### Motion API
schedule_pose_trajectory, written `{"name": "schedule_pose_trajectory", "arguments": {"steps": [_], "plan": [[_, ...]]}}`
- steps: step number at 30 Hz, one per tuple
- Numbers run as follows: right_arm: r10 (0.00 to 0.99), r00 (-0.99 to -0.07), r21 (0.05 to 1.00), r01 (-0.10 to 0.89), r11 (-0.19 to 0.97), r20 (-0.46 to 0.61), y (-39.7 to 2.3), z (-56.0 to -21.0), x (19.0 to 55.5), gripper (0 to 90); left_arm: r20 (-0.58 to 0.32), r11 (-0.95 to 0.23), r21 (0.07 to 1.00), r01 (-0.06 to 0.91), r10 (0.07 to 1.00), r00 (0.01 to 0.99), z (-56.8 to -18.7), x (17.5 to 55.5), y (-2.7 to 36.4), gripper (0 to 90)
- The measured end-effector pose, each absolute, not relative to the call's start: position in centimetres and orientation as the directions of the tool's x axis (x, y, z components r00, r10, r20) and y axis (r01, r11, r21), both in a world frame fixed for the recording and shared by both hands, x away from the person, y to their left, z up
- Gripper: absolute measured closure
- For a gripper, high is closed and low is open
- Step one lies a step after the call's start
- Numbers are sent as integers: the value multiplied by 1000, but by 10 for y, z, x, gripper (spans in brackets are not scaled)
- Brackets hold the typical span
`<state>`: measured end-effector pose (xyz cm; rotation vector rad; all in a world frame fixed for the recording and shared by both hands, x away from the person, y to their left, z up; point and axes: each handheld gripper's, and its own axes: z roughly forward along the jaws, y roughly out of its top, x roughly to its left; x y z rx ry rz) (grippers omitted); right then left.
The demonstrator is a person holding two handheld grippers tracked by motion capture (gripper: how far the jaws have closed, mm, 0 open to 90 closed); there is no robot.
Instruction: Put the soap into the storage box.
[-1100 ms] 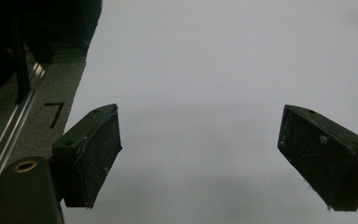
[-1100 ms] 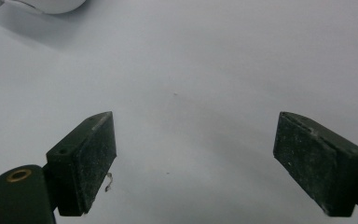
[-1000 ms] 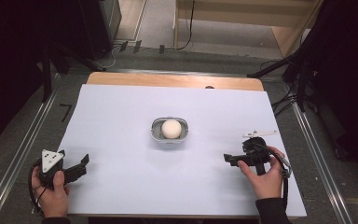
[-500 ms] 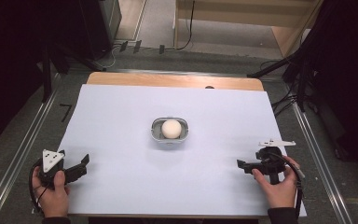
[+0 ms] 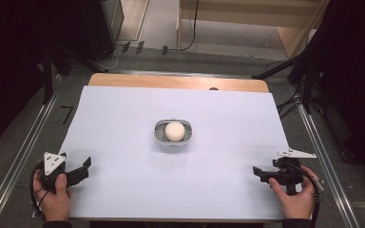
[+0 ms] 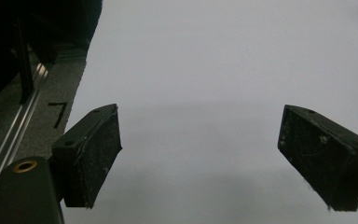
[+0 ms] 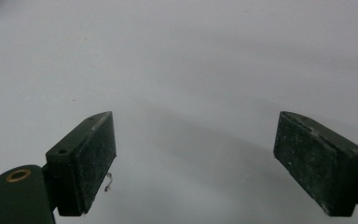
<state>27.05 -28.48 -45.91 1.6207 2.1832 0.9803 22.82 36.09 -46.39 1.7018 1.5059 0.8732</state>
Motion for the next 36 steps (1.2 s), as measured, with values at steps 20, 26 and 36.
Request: {"name": "schedule_pose_trajectory", "arguments": {"steps": [20,26,36], "plan": [[936,-295,675,732,93,192,-327,-472,249,131,41,-89,843,531,994,101,-464,228,360,142],[937,-277,696,716,55,211,-340,-476,246,132,41,-89,842,531,994,103,-464,228,361,142],[944,-259,716,697,36,205,-355,-479,239,129,40,-90,842,532,994,104,-464,228,361,142]]}}
